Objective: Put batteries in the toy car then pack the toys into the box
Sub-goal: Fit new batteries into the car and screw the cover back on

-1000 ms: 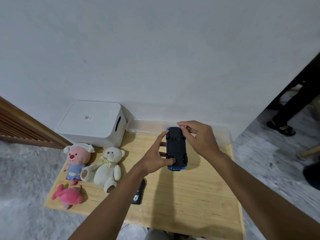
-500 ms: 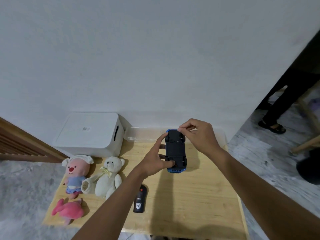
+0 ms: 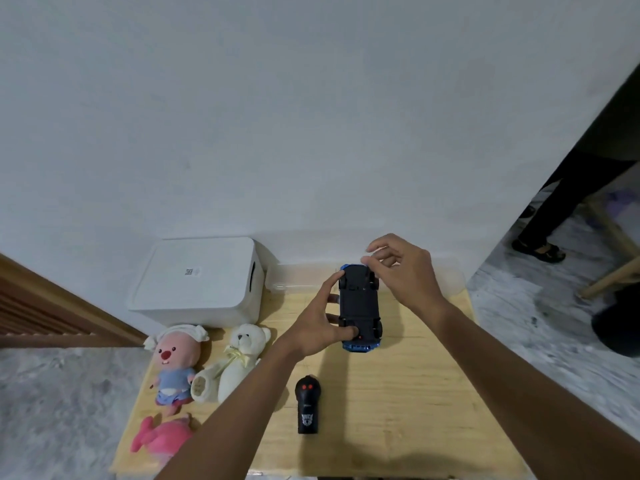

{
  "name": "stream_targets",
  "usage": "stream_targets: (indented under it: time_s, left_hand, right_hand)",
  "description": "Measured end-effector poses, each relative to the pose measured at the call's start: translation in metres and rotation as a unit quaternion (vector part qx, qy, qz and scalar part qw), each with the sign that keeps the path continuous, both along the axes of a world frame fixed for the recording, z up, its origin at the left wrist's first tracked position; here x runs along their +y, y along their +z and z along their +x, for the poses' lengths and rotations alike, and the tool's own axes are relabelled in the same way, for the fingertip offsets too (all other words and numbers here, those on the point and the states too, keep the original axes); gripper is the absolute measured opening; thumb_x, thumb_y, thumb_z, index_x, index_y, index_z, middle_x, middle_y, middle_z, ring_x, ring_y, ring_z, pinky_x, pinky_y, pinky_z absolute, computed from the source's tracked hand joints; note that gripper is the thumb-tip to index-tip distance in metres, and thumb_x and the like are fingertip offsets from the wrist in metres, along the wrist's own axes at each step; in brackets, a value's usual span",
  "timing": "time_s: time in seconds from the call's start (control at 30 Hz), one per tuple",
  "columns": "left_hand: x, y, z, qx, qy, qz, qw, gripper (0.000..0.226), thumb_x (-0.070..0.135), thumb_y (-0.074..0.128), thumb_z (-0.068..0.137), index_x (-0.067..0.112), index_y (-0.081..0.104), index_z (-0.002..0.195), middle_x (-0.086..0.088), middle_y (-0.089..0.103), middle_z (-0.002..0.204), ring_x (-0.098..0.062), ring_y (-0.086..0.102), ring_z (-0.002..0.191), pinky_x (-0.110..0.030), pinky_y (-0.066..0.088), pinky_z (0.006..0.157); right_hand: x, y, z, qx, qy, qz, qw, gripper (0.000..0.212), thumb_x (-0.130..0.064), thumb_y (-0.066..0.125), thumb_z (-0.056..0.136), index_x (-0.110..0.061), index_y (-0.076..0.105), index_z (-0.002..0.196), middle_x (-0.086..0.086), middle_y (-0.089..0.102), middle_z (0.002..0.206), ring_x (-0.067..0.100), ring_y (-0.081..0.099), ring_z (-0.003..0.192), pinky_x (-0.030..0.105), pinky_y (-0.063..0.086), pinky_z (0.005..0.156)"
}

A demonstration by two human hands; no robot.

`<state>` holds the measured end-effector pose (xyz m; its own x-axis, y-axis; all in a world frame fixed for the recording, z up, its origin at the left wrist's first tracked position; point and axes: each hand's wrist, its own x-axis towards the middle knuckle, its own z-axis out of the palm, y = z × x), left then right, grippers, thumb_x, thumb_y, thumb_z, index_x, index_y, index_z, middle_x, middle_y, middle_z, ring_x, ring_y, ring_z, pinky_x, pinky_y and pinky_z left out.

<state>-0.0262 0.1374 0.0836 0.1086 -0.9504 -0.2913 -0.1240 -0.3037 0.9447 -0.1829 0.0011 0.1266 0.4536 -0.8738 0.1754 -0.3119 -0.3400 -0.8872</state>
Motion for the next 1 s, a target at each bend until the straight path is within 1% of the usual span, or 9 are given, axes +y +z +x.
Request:
stream_targets:
  time_s: [0.2, 0.33, 0.4, 0.47, 0.63, 0.77, 0.83, 0.9, 1.0]
  left_hand:
    - [0.005, -0.001, 0.011, -0.004, 0.003, 0.0, 1.0, 0.098, 0.003, 0.079, 0.083, 0.052, 0.027, 0.151, -0.004, 0.052, 0.127, -0.011, 0.07, 0.087, -0.026, 0.059, 0.077]
    - [0.006, -0.003, 0.014, -0.008, 0.008, 0.001, 1.0, 0.1, 0.005, 0.081, 0.082, 0.052, 0.027, 0.151, -0.006, 0.053, 0.129, -0.016, 0.07, 0.09, -0.029, 0.06, 0.081]
    - [0.005, -0.002, 0.015, -0.006, 0.006, -0.001, 1.0, 0.099, 0.005, 0.081, 0.082, 0.053, 0.027, 0.15, -0.006, 0.053, 0.129, -0.016, 0.07, 0.09, -0.029, 0.06, 0.08]
    - [0.003, -0.002, 0.015, -0.002, 0.004, -0.002, 1.0, 0.1, 0.005, 0.081, 0.081, 0.054, 0.028, 0.15, -0.006, 0.053, 0.129, -0.015, 0.07, 0.09, -0.028, 0.06, 0.079]
    - [0.002, -0.004, 0.017, -0.002, 0.01, 0.002, 1.0, 0.1, 0.005, 0.081, 0.081, 0.054, 0.027, 0.15, -0.006, 0.052, 0.129, -0.015, 0.071, 0.09, -0.027, 0.059, 0.079]
    - [0.004, -0.006, 0.02, -0.003, 0.013, 0.002, 1.0, 0.1, 0.006, 0.081, 0.081, 0.054, 0.027, 0.15, -0.006, 0.052, 0.13, -0.014, 0.07, 0.09, -0.027, 0.059, 0.079]
    - [0.005, -0.006, 0.021, -0.004, 0.011, 0.001, 1.0, 0.1, 0.005, 0.081, 0.082, 0.054, 0.027, 0.15, -0.007, 0.052, 0.13, -0.014, 0.07, 0.09, -0.026, 0.059, 0.078]
    - [0.005, -0.006, 0.022, -0.002, 0.011, 0.001, 1.0, 0.1, 0.005, 0.081, 0.082, 0.053, 0.027, 0.151, -0.007, 0.052, 0.13, -0.014, 0.07, 0.089, -0.026, 0.059, 0.077]
    - [0.005, -0.006, 0.023, -0.001, 0.013, 0.003, 1.0, 0.1, 0.005, 0.081, 0.082, 0.053, 0.027, 0.151, -0.006, 0.052, 0.13, -0.016, 0.071, 0.091, -0.027, 0.059, 0.078]
  right_hand:
    - [0.01, -0.003, 0.006, 0.037, 0.078, -0.06, 0.994, 0.019, -0.014, 0.068, 0.094, -0.021, 0.078, 0.108, -0.012, 0.075, 0.102, 0.008, 0.07, 0.092, 0.025, 0.059, 0.082]
    - [0.004, 0.002, 0.01, 0.022, 0.051, -0.005, 0.998, 0.002, -0.017, 0.076, 0.088, -0.018, 0.075, 0.087, -0.01, 0.074, 0.088, 0.007, 0.07, 0.083, 0.027, 0.06, 0.077]
    - [0.002, 0.003, 0.012, 0.014, 0.029, 0.005, 0.999, 0.009, -0.022, 0.08, 0.085, -0.021, 0.071, 0.083, -0.008, 0.073, 0.08, 0.009, 0.068, 0.075, 0.025, 0.058, 0.072]
    - [0.002, 0.002, 0.012, 0.021, 0.036, -0.015, 0.999, 0.004, -0.023, 0.078, 0.087, -0.025, 0.075, 0.088, -0.01, 0.074, 0.082, 0.007, 0.068, 0.076, 0.023, 0.057, 0.073]
    - [0.002, -0.004, 0.01, 0.059, 0.084, -0.088, 0.991, 0.019, -0.018, 0.067, 0.095, -0.022, 0.078, 0.11, -0.011, 0.076, 0.105, 0.005, 0.07, 0.096, 0.025, 0.058, 0.086]
    - [0.0, -0.002, 0.016, 0.033, 0.042, -0.021, 0.998, 0.002, -0.022, 0.078, 0.087, -0.021, 0.076, 0.088, -0.012, 0.074, 0.085, 0.004, 0.069, 0.08, 0.022, 0.058, 0.076]
    - [0.001, -0.003, 0.019, 0.02, 0.021, -0.015, 0.999, 0.008, -0.024, 0.081, 0.084, -0.023, 0.073, 0.084, -0.01, 0.073, 0.078, 0.006, 0.068, 0.073, 0.02, 0.056, 0.07]
    - [0.003, -0.006, 0.021, 0.023, 0.027, -0.039, 0.999, 0.005, -0.024, 0.079, 0.086, -0.025, 0.076, 0.09, -0.013, 0.074, 0.082, 0.007, 0.068, 0.075, 0.02, 0.057, 0.071]
    - [0.007, -0.011, 0.02, 0.028, 0.062, -0.077, 0.995, 0.016, -0.019, 0.073, 0.091, -0.023, 0.078, 0.106, -0.014, 0.076, 0.097, 0.007, 0.071, 0.084, 0.02, 0.058, 0.078]
